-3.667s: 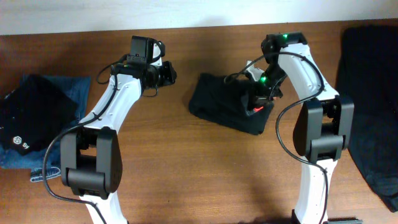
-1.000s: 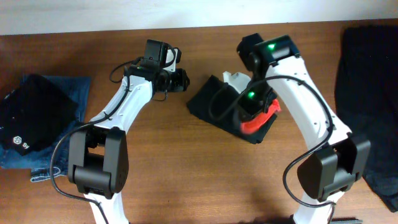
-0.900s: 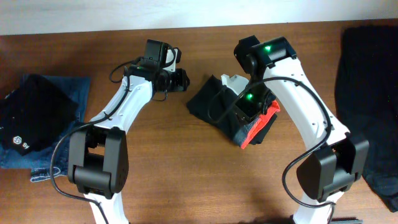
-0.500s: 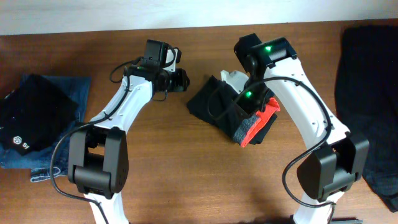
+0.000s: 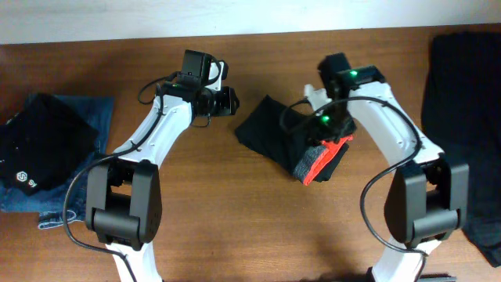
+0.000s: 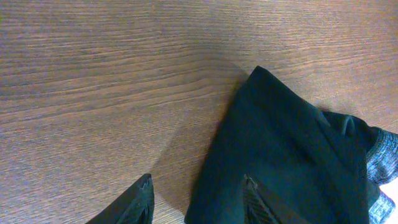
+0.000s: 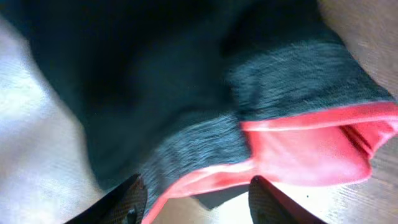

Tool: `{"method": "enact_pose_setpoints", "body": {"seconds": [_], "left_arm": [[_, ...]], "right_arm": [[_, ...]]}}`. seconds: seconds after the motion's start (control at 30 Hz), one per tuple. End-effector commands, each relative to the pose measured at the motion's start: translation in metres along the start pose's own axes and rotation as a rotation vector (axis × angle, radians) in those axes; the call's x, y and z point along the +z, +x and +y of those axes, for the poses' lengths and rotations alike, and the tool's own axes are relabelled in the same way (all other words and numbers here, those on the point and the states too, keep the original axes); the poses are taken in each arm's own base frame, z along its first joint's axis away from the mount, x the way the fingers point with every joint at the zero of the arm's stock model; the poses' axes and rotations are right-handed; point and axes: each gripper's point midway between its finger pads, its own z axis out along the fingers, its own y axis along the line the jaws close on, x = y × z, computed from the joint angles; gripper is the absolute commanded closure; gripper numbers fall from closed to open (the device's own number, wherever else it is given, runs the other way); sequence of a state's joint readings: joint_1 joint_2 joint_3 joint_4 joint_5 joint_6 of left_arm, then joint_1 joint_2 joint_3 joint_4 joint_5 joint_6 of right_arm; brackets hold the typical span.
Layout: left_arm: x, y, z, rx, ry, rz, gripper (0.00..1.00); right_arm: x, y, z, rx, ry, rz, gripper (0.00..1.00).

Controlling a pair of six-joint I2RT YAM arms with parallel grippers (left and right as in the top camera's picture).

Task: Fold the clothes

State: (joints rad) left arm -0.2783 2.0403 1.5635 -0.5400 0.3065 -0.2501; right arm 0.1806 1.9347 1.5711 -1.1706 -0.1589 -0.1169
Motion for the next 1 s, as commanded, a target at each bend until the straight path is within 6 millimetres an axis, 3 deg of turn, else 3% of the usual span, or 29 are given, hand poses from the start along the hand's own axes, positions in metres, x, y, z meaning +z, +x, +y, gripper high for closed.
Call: {"method": "enact_pose_setpoints", "body": {"seconds": [0.0,0.37,0.73,0.77,0.87,0.97], "left_arm": [[0.003,0.0,0.003,0.005,0.002,0.008,0.55],[0.003,0.001,0.003,0.005,0.002,0.009,0.55],[0.003,0.004,0.005,0.0,-0.002,0.021,0.54],[0.003,0.003,0.005,0.0,-0.002,0.021,0.54],[0.003,0.003,0.005,0.0,-0.002,0.02,0.55],[0.003,0.003,0.005,-0.001,-0.003,0.02,0.55]], "right_arm": [[0.013,0.009,-0.008,0.087,-0.023,0.021,0.4],[0.046,0.024,-0.01,0.089,-0.047,0.044,0.37],[0.064,0.015,-0.015,0.088,-0.046,0.038,0.39],[0.065,0.016,-0.015,0.089,-0.047,0.042,0.45],[0.066,0.016,-0.014,0.09,-0.05,0.046,0.96],[0.065,0.017,-0.012,0.092,-0.063,0.047,0.96]]}}
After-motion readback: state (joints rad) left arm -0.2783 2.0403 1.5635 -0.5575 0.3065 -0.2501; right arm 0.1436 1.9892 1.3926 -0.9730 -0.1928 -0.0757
